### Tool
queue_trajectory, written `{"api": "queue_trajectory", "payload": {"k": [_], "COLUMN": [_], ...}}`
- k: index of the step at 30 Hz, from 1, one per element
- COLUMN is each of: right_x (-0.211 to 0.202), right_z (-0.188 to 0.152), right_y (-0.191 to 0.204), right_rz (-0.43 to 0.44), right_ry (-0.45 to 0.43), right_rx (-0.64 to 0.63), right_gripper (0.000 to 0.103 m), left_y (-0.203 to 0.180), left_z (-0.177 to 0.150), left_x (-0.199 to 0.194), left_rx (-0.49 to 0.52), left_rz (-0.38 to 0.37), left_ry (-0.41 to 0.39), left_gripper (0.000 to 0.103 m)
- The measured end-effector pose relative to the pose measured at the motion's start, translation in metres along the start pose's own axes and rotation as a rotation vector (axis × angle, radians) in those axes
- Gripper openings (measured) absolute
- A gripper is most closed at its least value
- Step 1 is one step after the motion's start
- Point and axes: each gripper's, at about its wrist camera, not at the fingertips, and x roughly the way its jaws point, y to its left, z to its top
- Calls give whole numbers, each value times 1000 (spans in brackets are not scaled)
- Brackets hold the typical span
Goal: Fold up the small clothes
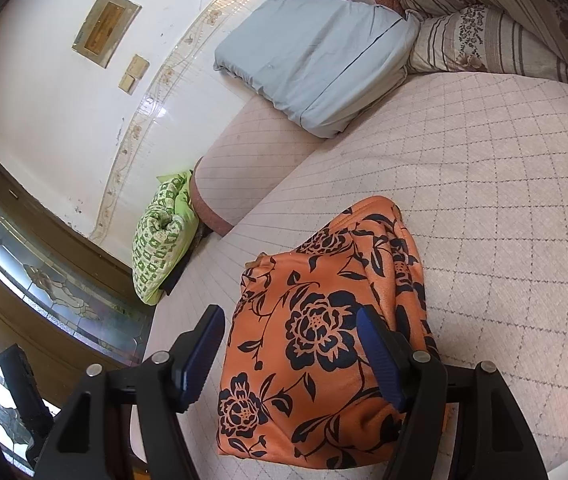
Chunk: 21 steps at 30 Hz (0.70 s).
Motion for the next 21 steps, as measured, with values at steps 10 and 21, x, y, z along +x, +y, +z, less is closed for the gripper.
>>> {"api": "queue_trajectory", "payload": {"k": [10,21], "right_x": [-1,0], "right_z": [0,-1], "right_y": [0,-1], "right_rz": [0,-1], "right_ry": [-1,2], "right_rx": [1,-1], "right_gripper": [72,72], "left_y": [1,2], "left_z": [-2,-4], "left_x": [3,8], "left_rx": [-7,-13], "left_rz": [-6,2], "left_ry": [14,27], "left_gripper": [103,103]}}
